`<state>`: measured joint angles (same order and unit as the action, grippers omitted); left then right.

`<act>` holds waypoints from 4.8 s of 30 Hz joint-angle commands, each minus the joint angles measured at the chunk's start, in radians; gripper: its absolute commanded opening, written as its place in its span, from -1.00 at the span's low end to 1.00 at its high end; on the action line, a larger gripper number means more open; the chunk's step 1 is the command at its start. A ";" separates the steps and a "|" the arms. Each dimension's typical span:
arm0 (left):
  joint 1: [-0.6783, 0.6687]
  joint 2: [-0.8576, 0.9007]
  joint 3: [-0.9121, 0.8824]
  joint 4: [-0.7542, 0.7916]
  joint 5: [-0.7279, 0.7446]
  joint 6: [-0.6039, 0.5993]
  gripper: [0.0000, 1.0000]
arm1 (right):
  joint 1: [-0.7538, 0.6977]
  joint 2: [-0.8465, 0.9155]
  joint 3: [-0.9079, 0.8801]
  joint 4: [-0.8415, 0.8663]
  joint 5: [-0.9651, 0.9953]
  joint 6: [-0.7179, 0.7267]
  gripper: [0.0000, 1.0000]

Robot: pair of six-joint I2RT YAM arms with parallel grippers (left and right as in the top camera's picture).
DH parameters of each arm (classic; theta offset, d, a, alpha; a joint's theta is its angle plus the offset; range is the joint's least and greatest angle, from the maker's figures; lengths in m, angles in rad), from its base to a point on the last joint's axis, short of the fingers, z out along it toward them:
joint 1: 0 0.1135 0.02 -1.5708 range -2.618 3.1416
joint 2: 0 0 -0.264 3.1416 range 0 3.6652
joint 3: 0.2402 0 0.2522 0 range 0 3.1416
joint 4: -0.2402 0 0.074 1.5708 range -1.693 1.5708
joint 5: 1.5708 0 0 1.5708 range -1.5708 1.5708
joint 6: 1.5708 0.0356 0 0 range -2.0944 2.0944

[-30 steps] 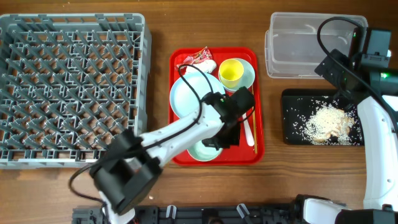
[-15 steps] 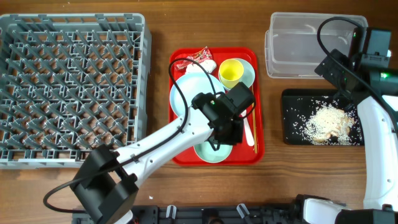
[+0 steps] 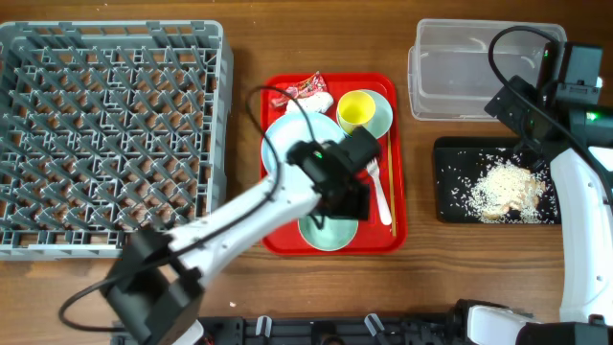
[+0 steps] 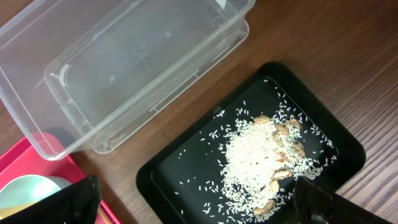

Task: Sort waste into correct bins and load items into the dishwasher rack
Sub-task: 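Withdraw the left arm and grasp the green bowl with the right gripper, then carry the green bowl with the right gripper into the dish rack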

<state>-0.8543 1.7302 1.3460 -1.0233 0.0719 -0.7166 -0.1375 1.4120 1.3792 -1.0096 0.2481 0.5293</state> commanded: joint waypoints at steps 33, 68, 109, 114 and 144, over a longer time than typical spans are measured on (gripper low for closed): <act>1.496 -0.486 0.058 -0.404 -0.073 -0.051 1.00 | 0.526 0.114 -0.055 0.167 -0.738 -0.111 1.00; 1.719 -0.486 0.058 -0.429 -0.032 -0.054 1.00 | 1.139 0.526 -0.069 0.080 -0.217 0.021 -0.37; 1.719 -0.486 0.058 -0.433 -0.040 -0.054 1.00 | 1.117 0.831 0.578 1.364 -0.893 0.208 -0.91; 1.719 -0.486 0.058 -0.433 -0.039 -0.054 1.00 | 1.136 0.925 0.578 1.571 -0.893 0.331 -0.91; 1.719 -0.486 0.058 -0.433 -0.039 -0.054 1.00 | 1.141 1.066 0.578 1.408 -0.957 0.462 -0.55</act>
<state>0.8597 1.2453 1.4063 -1.4555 0.0353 -0.7620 1.0306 2.5141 1.9484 0.4732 -0.7261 1.0760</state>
